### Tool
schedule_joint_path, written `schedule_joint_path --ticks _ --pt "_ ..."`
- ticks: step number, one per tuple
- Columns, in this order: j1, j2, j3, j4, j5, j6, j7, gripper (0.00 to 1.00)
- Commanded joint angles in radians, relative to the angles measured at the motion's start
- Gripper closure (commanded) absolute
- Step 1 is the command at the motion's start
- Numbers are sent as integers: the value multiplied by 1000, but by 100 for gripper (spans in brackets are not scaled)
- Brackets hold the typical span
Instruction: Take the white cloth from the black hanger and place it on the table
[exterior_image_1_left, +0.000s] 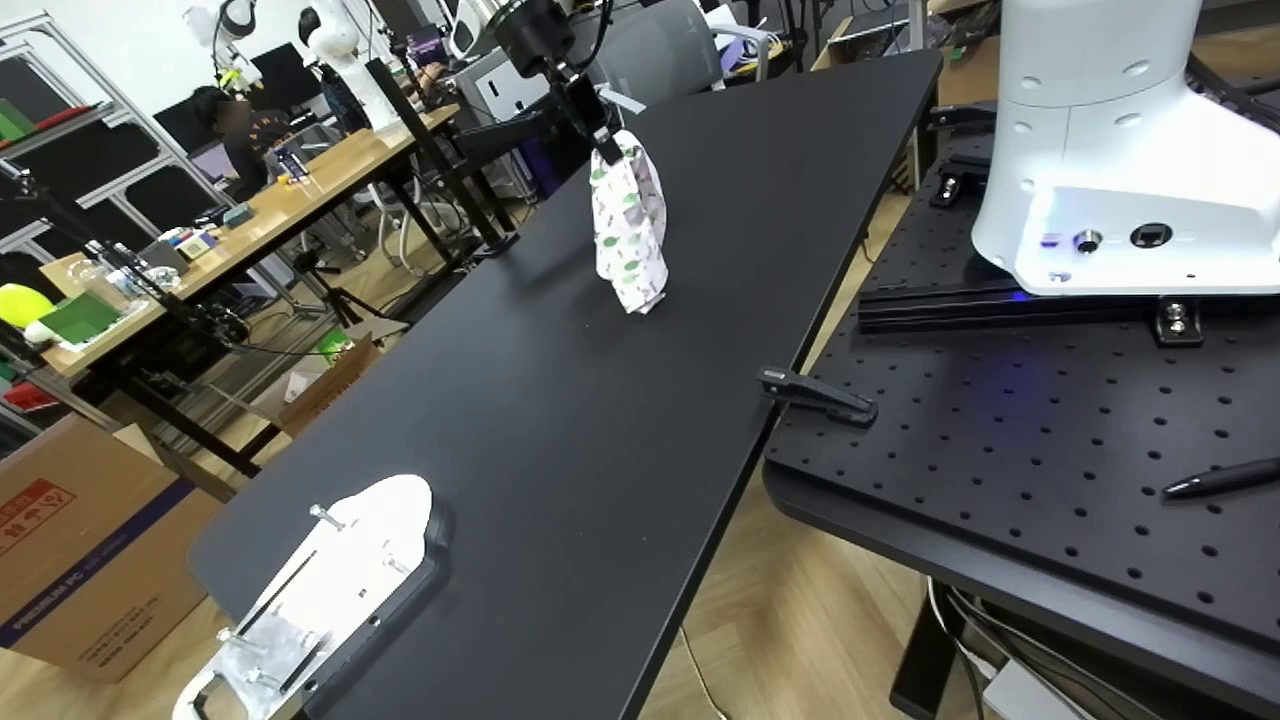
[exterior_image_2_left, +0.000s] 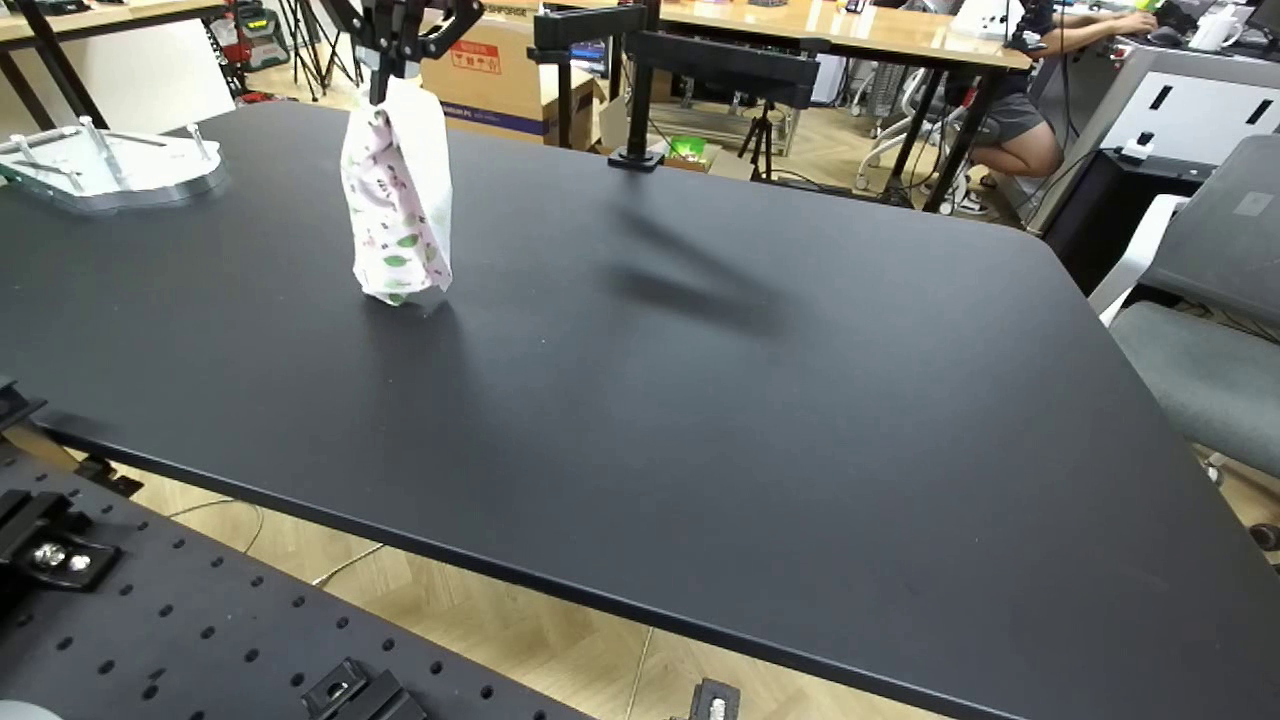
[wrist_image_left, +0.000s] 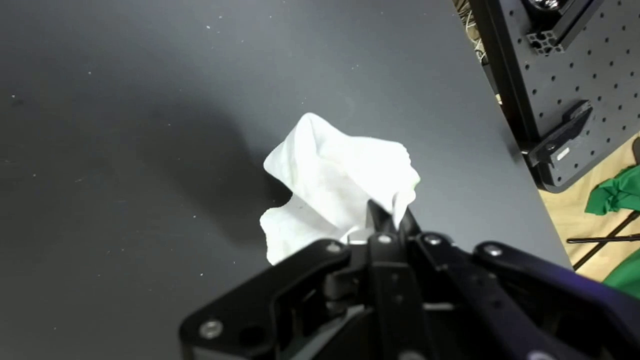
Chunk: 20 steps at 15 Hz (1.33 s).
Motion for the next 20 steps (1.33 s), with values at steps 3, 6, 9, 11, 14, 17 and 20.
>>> schedule_joint_path --ticks 3,6,9,11,14,17,20 --pt "5 -35 8 -96 -39 247 3 99" --pt "12 -35 9 -162 -118 449 50 99" --pt "12 -38 4 -213 -193 579 131 65" --pt "12 -54 1 -233 -243 622 185 51" --pt "14 -88 1 -242 -317 627 258 31" --pt "18 -119 11 -222 -300 514 288 11" --pt "27 -147 16 -207 -255 383 289 0"
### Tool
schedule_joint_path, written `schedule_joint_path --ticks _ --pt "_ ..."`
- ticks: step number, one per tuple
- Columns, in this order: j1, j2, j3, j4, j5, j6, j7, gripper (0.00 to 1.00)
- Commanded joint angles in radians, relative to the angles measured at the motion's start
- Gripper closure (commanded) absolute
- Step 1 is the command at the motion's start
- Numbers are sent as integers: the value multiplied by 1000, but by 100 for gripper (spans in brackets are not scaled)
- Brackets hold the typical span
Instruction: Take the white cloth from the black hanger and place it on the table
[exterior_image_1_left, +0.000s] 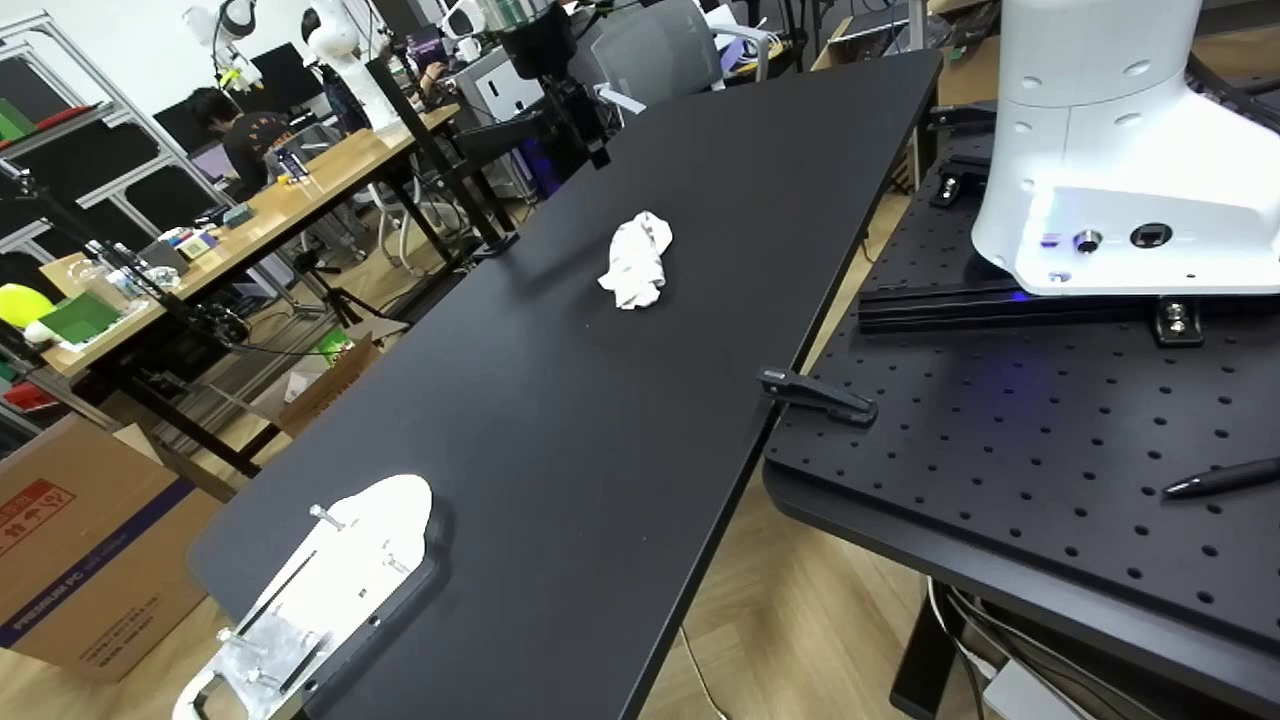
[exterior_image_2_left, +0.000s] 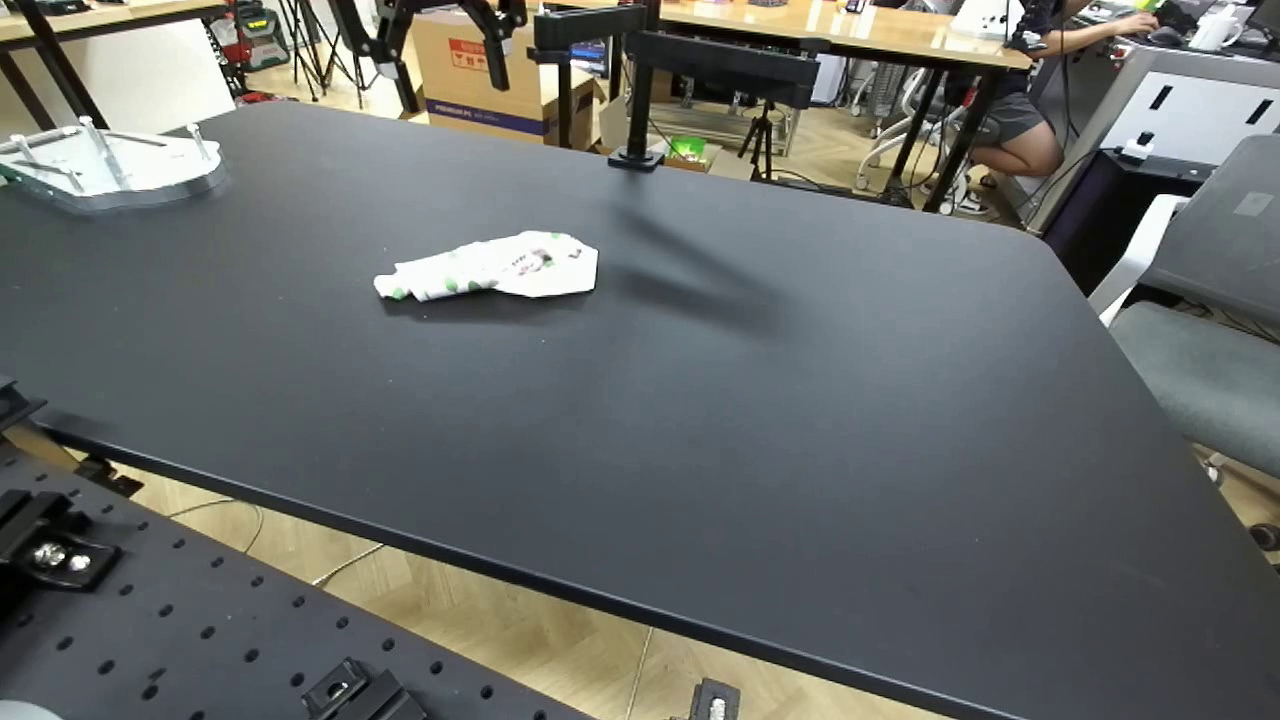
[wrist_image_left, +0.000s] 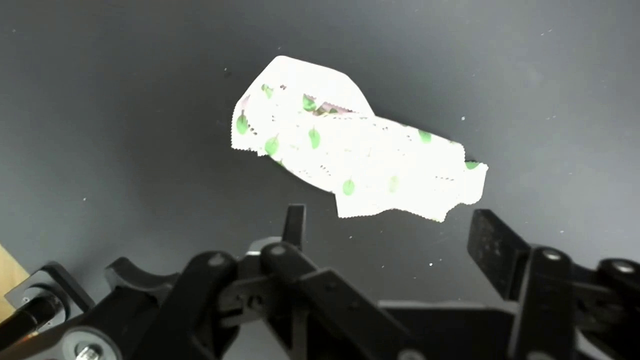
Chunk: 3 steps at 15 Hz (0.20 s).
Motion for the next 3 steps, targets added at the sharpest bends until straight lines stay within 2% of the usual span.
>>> schedule_joint_path --ticks 1,3 --pt "18 -52 5 12 61 -163 17 0" --pt "27 -56 1 32 143 -279 -22 0"
